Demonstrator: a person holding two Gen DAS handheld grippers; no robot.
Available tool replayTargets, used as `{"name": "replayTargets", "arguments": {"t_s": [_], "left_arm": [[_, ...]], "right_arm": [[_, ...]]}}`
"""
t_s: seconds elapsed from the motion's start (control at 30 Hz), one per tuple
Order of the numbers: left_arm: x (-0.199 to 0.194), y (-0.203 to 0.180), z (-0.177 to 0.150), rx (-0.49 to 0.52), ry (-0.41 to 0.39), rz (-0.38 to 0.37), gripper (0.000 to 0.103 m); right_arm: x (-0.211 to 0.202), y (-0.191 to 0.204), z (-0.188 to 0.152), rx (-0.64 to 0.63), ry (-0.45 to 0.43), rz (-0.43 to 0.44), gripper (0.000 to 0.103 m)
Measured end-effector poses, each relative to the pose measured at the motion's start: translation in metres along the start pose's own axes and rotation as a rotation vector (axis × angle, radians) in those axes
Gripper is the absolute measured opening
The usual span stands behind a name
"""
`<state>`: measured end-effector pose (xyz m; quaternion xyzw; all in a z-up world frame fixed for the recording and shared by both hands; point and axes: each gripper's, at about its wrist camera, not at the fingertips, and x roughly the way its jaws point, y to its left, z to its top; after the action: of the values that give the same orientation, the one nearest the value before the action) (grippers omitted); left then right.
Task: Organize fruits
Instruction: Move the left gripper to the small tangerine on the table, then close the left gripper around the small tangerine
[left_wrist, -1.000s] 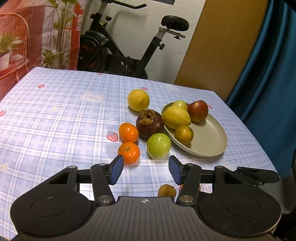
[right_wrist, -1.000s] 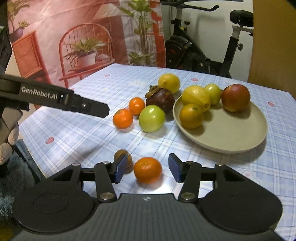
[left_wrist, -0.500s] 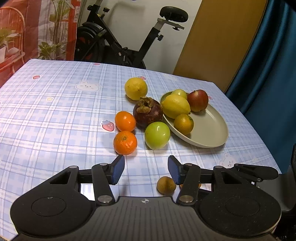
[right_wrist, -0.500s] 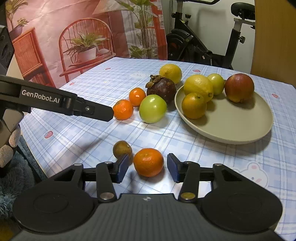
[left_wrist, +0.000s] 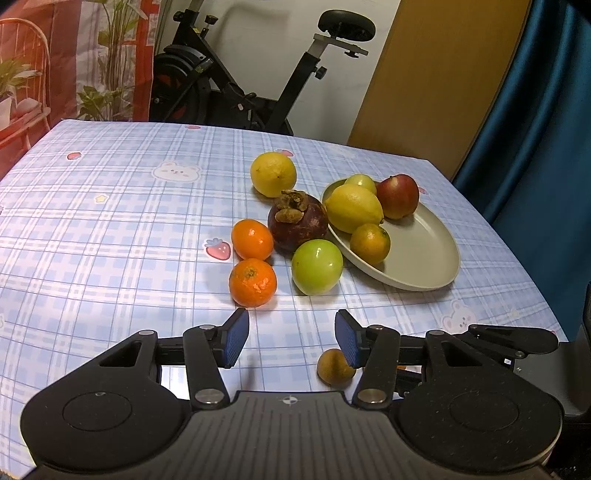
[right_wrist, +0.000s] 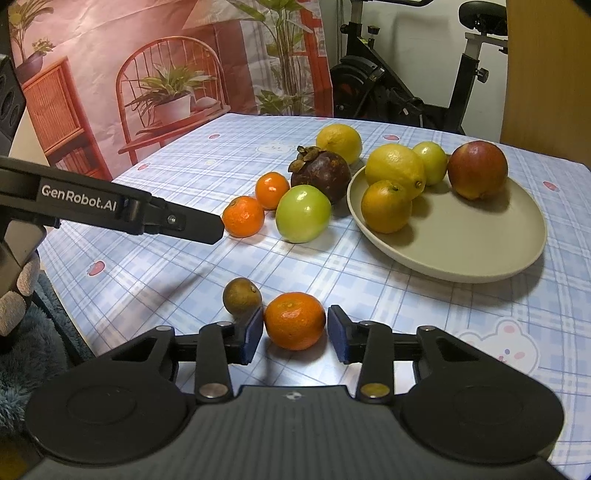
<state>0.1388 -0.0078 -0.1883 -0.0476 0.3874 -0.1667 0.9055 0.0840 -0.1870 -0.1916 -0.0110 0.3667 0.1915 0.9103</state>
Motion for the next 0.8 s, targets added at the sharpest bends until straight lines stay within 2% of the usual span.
{"name": "replayTargets", "arguments": {"t_s": [0.3,0.47,0.6,0.63,0.7,0.8], "left_arm": [[0.001,-0.002,-0.001,0.016,0.008,-0.01,0.054],[0.005,-0.012,0.0,0.036,0.036,-0.067,0.054],[0.015,-0.028,0.003,0.108,0.063,-0.118,0.054],[0.017,-0.031,0.003,0.121,0.067,-0.131,0.051],[0.023,-0.037,0.004,0.149,0.088,-0.166,0.032],[0.03,-0.044,0.002,0.187,0.12,-0.203,0.03]], "right_arm": [[0.002,0.001,0.0,0.002,0.009,0.001,0.04],[0.003,0.002,-0.001,0.004,0.018,0.002,0.04],[0.004,0.002,-0.002,0.003,0.025,0.004,0.04],[0.004,0.001,-0.002,0.005,0.025,0.005,0.04],[0.003,0.001,-0.003,0.008,0.024,0.007,0.04],[0.003,0.001,-0.004,0.011,0.025,0.01,0.04]]}}
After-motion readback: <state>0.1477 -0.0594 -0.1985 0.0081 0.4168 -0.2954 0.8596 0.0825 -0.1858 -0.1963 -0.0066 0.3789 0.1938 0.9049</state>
